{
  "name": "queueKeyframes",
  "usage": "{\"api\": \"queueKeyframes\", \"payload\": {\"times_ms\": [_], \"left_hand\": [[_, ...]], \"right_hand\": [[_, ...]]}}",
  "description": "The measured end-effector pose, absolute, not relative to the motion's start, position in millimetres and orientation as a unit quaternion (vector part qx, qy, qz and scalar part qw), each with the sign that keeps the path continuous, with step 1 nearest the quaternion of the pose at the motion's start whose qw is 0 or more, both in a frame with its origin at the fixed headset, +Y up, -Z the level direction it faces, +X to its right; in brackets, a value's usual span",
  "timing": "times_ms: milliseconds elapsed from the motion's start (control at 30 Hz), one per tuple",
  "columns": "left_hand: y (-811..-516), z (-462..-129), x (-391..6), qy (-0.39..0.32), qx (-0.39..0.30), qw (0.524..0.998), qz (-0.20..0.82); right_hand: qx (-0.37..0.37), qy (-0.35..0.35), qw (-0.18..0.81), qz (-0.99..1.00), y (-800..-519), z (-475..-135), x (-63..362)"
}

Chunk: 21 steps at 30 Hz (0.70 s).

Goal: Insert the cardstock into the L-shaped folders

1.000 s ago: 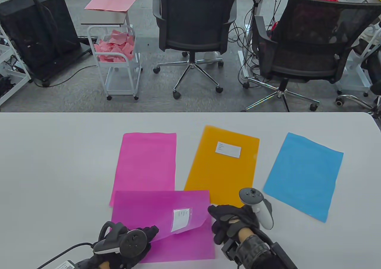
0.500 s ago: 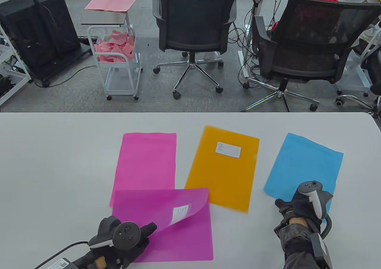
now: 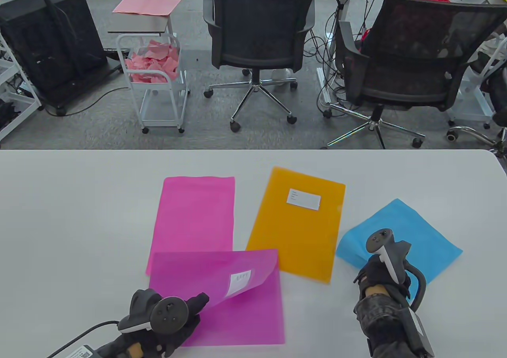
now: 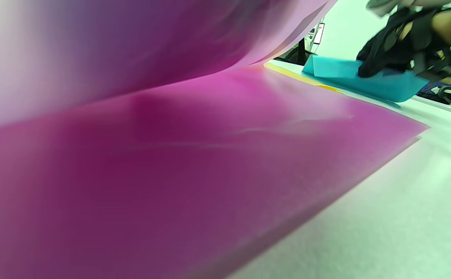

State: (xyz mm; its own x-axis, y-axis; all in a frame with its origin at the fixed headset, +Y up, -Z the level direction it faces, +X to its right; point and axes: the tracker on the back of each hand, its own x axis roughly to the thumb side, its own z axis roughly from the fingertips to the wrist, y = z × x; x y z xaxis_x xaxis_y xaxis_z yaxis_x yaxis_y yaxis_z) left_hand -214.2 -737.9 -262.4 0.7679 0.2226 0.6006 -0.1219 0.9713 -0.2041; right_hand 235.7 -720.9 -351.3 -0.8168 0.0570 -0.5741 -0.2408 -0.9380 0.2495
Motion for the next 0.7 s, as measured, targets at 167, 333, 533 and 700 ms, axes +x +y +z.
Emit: {"api": "queueKeyframes", "payload": {"times_ms": [167, 333, 533, 700], "left_hand": [[-738, -263, -214, -0.310, -0.062, 0.944, 0.098], [-738, -262, -213, -0.313, -0.063, 0.943, 0.099], [-738, -261, -214, -0.317, -0.063, 0.942, 0.094], [-739, -262, -213, -0.319, -0.064, 0.941, 0.098]], "right_hand": [[-0.174, 0.253, -0.013, 0.951, -694, -323, 144], [-0.027, 0.308, 0.046, 0.950, -707, -307, 76], [-0.039, 0.263, 0.277, 0.924, -711, -324, 106], [-0.191, 0.279, 0.027, 0.941, -744, -335, 180]]}}
